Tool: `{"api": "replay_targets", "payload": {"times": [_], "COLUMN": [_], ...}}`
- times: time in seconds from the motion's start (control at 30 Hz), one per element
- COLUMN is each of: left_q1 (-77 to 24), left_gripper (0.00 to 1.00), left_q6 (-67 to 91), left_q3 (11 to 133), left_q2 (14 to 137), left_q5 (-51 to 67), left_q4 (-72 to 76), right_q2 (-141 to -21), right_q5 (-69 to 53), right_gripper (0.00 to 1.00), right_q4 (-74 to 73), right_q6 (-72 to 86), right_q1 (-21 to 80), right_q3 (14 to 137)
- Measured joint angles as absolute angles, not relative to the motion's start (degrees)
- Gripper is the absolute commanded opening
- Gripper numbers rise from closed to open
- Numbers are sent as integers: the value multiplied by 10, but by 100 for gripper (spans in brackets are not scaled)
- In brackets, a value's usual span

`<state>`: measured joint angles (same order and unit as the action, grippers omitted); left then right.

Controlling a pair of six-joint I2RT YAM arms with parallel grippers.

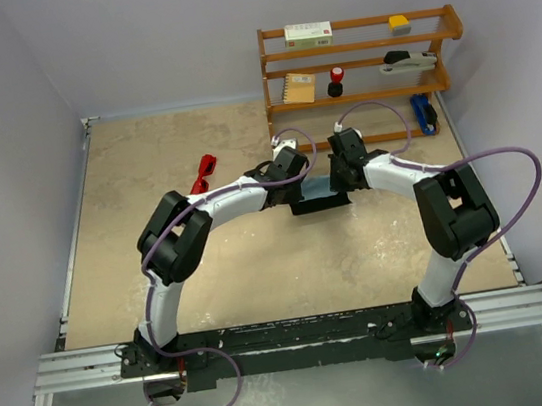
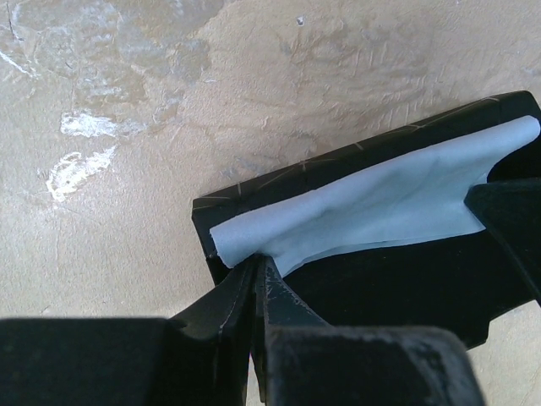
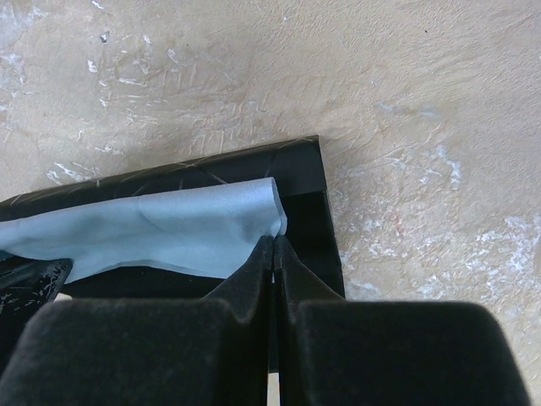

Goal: Organize the sunglasses
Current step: Place the glasses cleaning cloth in the sunglasses case.

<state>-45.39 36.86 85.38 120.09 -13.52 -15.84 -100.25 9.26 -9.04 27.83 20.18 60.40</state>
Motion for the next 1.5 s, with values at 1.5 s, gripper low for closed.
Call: {"api": "replay_targets", "payload": {"times": [1.5], "left_q1": [-453], "left_gripper": [0], "left_q6": [386], "left_q3": [845], "left_q2": [1199], "left_q5": [-115], "left_q4": [-168], "right_q2": [-1028], "right_q5": [77], "right_gripper": [0], "right_q4": [-93], "right_q6": [263], "right_q1": [197], "right_q3": [612]}}
